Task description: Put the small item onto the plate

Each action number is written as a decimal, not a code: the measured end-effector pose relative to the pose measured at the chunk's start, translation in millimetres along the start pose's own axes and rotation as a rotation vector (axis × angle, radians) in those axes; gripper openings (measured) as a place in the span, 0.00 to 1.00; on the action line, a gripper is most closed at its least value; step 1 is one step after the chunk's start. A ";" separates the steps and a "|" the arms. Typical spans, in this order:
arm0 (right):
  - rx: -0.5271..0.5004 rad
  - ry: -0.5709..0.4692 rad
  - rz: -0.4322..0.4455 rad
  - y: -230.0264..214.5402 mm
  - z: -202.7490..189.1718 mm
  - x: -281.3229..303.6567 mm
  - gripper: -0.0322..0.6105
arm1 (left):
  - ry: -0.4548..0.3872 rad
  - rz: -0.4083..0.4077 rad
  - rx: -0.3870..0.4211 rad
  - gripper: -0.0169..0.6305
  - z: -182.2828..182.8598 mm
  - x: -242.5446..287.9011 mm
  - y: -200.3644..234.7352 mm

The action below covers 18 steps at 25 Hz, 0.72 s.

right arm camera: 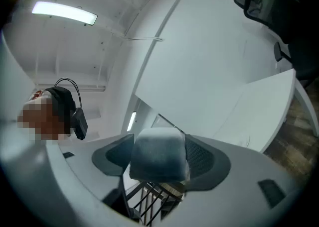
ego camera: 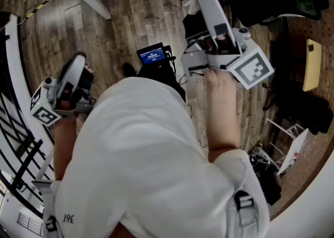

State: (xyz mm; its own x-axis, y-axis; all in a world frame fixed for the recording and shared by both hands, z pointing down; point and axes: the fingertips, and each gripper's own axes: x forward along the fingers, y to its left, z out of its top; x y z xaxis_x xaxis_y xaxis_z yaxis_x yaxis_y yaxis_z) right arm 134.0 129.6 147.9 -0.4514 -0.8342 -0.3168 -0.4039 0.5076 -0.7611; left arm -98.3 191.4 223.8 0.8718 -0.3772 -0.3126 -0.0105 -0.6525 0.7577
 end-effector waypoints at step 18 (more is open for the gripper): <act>0.097 0.192 0.022 -185.2 23.6 193.5 0.53 | -0.110 0.150 0.063 0.04 115.9 94.1 131.3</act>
State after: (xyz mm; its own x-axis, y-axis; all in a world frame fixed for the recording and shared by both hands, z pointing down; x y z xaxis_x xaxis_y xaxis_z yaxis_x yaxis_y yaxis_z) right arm 140.2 -131.0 214.2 -0.6064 -0.7619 -0.2275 -0.3178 0.4946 -0.8090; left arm -74.4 -5.9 227.5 0.7992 -0.5406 -0.2627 -0.1700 -0.6225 0.7639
